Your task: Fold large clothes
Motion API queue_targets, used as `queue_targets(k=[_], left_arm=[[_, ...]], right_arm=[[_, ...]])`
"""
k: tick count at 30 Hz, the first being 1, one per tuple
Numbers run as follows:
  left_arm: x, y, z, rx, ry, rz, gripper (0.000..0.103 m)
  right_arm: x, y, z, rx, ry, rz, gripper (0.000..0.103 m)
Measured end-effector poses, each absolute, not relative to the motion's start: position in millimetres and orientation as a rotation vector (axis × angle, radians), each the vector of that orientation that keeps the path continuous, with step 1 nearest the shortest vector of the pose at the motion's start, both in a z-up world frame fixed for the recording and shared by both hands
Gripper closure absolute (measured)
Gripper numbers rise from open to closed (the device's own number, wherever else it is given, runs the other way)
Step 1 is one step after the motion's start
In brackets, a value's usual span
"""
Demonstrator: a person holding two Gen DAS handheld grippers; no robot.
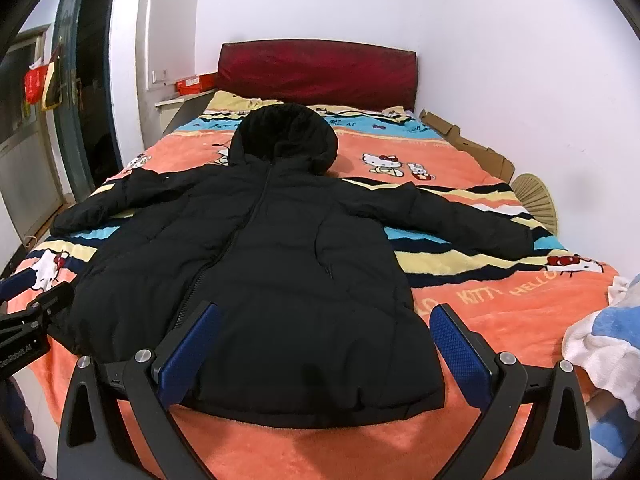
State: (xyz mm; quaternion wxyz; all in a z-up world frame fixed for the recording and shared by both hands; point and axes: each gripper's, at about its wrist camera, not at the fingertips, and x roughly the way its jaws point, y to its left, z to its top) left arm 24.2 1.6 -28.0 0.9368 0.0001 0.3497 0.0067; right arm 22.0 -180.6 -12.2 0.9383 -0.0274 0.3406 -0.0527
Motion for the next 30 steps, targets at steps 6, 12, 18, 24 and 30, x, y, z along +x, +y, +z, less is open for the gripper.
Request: queue_targets(k=[6,12,18,24,30], left_arm=[[28.5,3.5,-31.9,-0.012,0.724,-0.001,0.023],[31.5,5.5,-32.9,-0.020,0.710,0.017,0.023],[36.4,6.3,-31.5,-0.022,0.727,0.012,0.023],[44.1,8.6,-30.0,-0.027,0.744,-0.002,0.023],[49.6,6.8,-29.1,-0.016,0.751,-0.018,0.023]], right_arm=[[27.4,-180.4,-15.3,-0.058,0.709,-0.108,0.001],[32.4,-181.5,-19.5,-0.059,0.722,-0.108,0.001],[38.0,-182.1,-21.9,-0.058,0.729,-0.108,0.001],[44.1,-182.6,-21.6,-0.059,0.730,-0.110,0.001],[51.5,-184.6,-20.5,-0.056,0.738,-0.107,0.001]])
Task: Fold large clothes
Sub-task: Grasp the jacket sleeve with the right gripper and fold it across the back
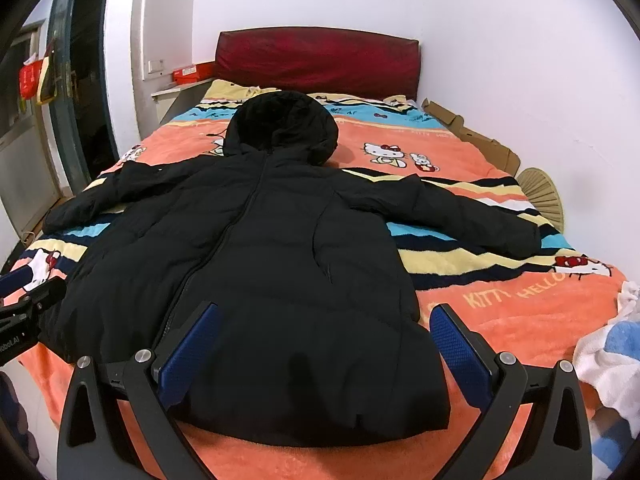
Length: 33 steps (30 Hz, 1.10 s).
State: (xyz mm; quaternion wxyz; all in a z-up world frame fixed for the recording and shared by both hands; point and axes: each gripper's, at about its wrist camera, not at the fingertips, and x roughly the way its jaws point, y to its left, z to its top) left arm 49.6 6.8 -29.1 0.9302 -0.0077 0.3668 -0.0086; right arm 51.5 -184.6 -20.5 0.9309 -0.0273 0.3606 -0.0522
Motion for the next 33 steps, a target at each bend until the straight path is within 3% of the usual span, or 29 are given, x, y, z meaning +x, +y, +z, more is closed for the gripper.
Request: queue_targets(k=[21,33], left_arm=[[93.2,25.2,-35.0,-0.028,0.774,0.060,0.023],[155.9,57.2,-48.0,-0.064,0.796,0.116,0.023]], right_arm=[[104.1,-207.9,-32.2,0.019,0.824,-0.090,0.000],[162.6,-341.1,-55.0,0.274,0.857,-0.345,0.000]])
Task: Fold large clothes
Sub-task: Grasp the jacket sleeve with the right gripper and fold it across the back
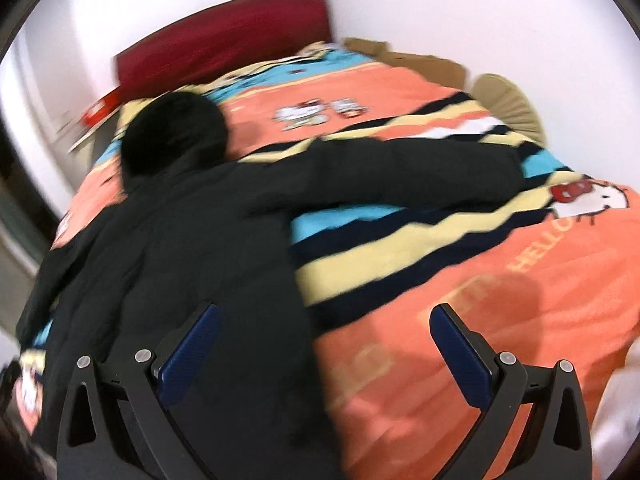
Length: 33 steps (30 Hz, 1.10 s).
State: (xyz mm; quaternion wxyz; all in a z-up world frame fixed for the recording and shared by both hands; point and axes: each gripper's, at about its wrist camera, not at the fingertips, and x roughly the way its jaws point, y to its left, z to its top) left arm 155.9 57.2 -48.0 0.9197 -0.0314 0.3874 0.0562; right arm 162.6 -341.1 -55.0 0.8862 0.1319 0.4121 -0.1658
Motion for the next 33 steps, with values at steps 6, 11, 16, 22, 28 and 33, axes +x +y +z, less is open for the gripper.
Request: queue_targets(k=[6,11,16,22,28,33], left_arm=[[175.2,69.7,-63.5,-0.073,0.817,0.136,0.023],[188.8,75.6,-77.6,-0.074,0.839,0.156,0.023],[199.6,76.2,-91.1,-0.063,0.865,0.169,0.023],[208.5,70.3,-100.1,-0.040,0.884,0.166,0.023],[213.7,68.0,-103.2,-0.033,0.891,0.154,0.023],[213.4,68.2,-102.8,-0.037,0.888,0.141,0.023]], right_arm=[[200.5,-426.3,-55.0,0.352,0.802,-0.485,0.000],[230.7,-508.4,-79.5,0.486,0.802,-0.568,0.001],[240.2,-565.1,-109.4,0.643,0.793,-0.618,0.010],[243.5,-604.1,-139.7,0.761,0.793,-0.646,0.015],[257.3,-621.4,-160.5,0.827,0.803,-0.645,0.055],[263.5,-612.0,-146.8,0.770,0.778,-0.621,0.090]])
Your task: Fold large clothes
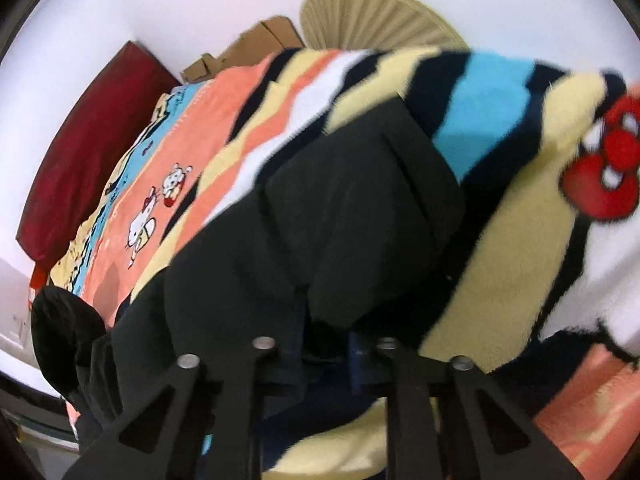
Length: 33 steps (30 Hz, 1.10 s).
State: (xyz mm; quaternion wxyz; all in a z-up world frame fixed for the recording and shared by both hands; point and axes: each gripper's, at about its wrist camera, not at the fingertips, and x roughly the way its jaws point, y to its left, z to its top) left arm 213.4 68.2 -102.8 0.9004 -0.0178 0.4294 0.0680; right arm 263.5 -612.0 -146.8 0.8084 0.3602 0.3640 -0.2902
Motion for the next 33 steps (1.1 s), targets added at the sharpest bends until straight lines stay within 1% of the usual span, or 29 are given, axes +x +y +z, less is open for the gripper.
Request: queue_targets(k=[2,9,13,20,27,33], left_arm=[[212.4,69.4,-101.3,-0.043,0.883,0.137,0.023],[204.1,82.1,-88.7,-0.086,0.842,0.130,0.023],[197.7,97.1,-74.6,-0.109,0.804,0.144,0.023],[180.0,135.3,-59.6,-0.170,0.750,0.191,0.023],[168.3,165.5,-59.9,-0.202,0.736,0.241,0.023],[166.0,180.9,-65.1,-0.223,0.736,0.264,0.023]], right_arm=[[265.7,-604.3,-134.6,0.738,0.751,-0.603,0.093],[277.9,-562.0,-70.5,0.649,0.635,-0.450,0.095],[289.5,-519.4,-27.7,0.581,0.585,-0.329,0.095],[313.7,-435.0,22.3,0.519,0.544,-0.129,0.095],[334.3,-334.5,38.2,0.468,0.563,0.083,0.095],[355.3,-250.4,15.3,0.413,0.640,0.231,0.095]])
